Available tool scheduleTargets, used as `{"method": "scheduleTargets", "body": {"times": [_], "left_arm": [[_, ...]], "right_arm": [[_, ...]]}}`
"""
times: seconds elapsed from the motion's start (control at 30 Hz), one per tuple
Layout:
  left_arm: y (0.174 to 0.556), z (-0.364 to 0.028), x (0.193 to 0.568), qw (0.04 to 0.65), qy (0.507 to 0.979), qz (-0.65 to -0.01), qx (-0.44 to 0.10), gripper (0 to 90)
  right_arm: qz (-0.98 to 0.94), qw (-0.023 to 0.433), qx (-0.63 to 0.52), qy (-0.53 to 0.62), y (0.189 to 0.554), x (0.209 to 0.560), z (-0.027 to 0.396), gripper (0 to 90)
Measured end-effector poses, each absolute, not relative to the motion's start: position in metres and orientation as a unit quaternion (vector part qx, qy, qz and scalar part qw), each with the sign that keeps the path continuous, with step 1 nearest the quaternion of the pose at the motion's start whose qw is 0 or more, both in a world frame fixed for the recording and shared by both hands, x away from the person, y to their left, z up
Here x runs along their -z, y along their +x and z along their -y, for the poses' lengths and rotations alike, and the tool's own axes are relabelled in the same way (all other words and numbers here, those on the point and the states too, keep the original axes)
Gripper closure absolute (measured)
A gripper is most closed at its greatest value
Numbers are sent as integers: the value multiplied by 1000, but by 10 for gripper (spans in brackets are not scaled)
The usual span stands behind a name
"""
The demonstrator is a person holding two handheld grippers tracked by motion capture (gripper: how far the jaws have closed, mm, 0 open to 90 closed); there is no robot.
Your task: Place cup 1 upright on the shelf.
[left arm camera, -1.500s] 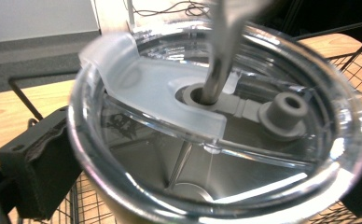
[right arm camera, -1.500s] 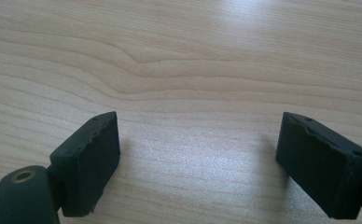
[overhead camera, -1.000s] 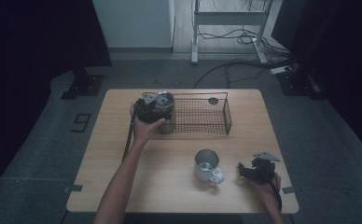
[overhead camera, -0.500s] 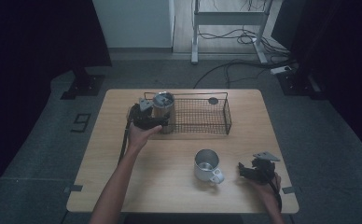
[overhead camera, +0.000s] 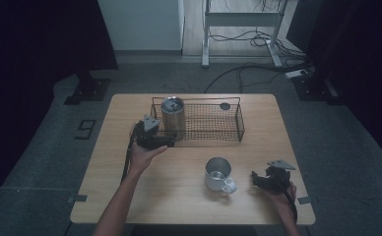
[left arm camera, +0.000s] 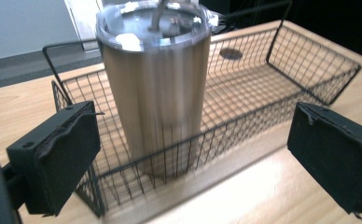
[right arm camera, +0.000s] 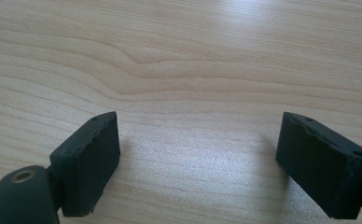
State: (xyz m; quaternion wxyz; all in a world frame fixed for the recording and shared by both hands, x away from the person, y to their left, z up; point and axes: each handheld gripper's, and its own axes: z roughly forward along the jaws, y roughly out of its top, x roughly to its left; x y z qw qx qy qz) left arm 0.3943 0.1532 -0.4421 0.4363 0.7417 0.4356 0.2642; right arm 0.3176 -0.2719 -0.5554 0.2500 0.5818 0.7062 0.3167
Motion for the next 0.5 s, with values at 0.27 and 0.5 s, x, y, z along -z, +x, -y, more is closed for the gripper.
{"method": "scheduleTargets", "body": {"times": [0.27,0.5], "left_arm": [[367,-160,465,425,753,-431,-258,38],[346,-167,483,415,765,-429,-241,39]], "right_arm": [[-706,250,-316,582,318,555,272,131],[-706,251,-316,582,318,555,272,131]]}}
